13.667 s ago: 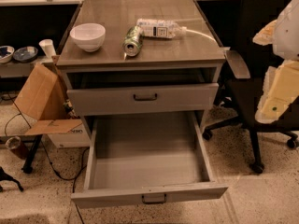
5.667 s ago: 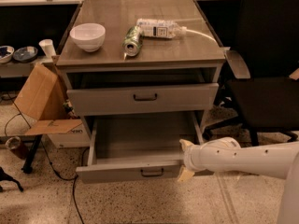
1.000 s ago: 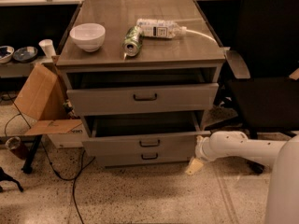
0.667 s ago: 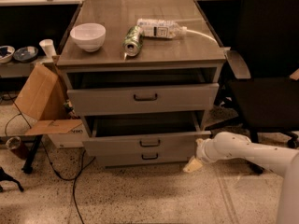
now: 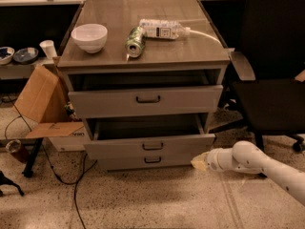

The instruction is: Close middle drawer

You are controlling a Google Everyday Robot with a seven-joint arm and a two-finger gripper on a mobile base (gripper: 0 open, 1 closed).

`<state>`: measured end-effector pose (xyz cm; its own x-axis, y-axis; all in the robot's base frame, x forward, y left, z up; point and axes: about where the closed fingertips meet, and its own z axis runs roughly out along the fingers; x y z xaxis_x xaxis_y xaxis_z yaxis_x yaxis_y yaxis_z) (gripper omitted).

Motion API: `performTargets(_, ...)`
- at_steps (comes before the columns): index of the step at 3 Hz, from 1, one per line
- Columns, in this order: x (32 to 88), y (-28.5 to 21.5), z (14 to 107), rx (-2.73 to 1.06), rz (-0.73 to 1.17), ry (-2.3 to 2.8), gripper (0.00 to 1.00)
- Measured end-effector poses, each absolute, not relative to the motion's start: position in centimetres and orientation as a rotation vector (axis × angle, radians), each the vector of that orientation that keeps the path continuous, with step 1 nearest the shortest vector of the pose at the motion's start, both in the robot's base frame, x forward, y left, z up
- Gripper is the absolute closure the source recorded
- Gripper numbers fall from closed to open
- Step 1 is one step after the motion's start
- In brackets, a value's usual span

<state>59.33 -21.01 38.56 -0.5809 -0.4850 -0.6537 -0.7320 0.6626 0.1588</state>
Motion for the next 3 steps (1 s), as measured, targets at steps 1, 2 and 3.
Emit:
performTargets(1, 60.4, -21.2, 39.7, -0.825, 0.569, 2.287, 0.94)
performTargets(2, 62.4, -20.8, 40.8, -0.774, 0.504, 2.285, 1.0)
performTargets(3, 65.1, -19.8, 41.7, -0.754, 0.435, 2.285, 1.0)
